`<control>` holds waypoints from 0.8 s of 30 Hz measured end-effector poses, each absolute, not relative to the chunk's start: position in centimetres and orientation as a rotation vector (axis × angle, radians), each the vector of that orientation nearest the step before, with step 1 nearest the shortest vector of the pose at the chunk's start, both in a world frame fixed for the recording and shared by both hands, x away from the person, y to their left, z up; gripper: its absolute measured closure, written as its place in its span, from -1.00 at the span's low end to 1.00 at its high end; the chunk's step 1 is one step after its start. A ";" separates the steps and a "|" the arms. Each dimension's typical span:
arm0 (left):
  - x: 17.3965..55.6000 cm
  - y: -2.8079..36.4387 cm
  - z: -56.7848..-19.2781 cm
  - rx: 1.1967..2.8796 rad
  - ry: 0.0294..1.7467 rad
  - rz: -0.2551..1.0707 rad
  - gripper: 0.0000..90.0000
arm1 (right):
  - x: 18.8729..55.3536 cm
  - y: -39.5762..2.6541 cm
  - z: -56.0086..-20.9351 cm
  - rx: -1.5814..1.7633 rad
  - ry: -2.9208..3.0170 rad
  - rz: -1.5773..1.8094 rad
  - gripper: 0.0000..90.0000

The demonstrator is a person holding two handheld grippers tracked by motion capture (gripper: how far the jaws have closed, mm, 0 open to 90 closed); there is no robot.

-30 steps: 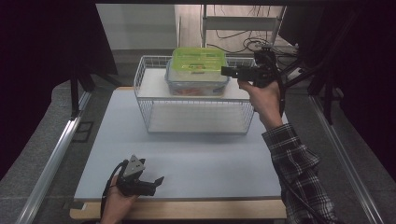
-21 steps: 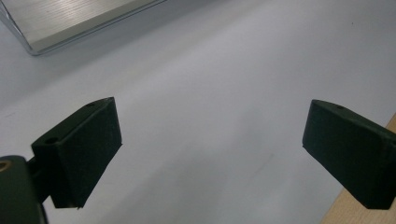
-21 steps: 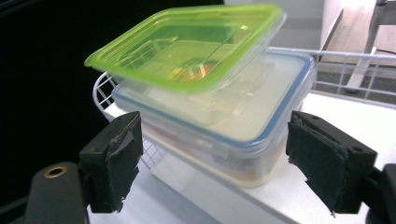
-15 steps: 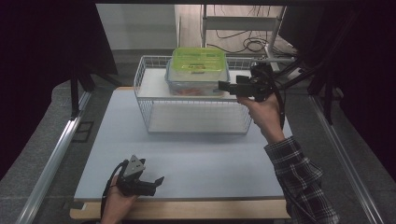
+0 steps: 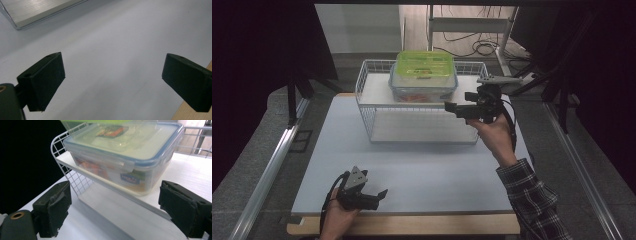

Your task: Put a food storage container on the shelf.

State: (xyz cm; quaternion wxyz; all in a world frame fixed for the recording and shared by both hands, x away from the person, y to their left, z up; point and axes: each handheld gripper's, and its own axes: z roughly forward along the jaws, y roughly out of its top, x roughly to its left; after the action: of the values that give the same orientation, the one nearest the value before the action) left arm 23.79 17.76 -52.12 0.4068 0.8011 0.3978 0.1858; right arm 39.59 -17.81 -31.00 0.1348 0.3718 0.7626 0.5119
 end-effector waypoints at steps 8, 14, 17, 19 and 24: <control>23.8 17.8 -52.1 2.018 1.002 0.471 -0.90 | 38.9 -18.0 -32.3 1.052 2.224 1.470 -0.80; 23.7 17.8 -52.1 2.019 1.000 0.469 -0.90 | 38.3 -18.1 -33.4 1.033 2.238 1.453 -0.83; 23.8 17.8 -52.1 2.019 1.000 0.467 -0.90 | 38.0 -18.0 -34.1 1.024 2.238 1.455 -0.86; 23.8 17.8 -52.1 2.019 1.001 0.467 -0.90 | 37.8 -18.0 -34.6 1.027 2.248 1.459 -0.88; 23.7 17.8 -52.1 2.021 0.998 0.467 -0.91 | 37.3 -18.2 -35.8 1.017 2.259 1.448 -0.91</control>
State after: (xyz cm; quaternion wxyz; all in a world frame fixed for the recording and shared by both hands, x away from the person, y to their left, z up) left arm 23.75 17.76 -52.14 0.4075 0.8017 0.3960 0.1853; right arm 37.30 -18.18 -35.81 0.1355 0.3510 0.7800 0.5001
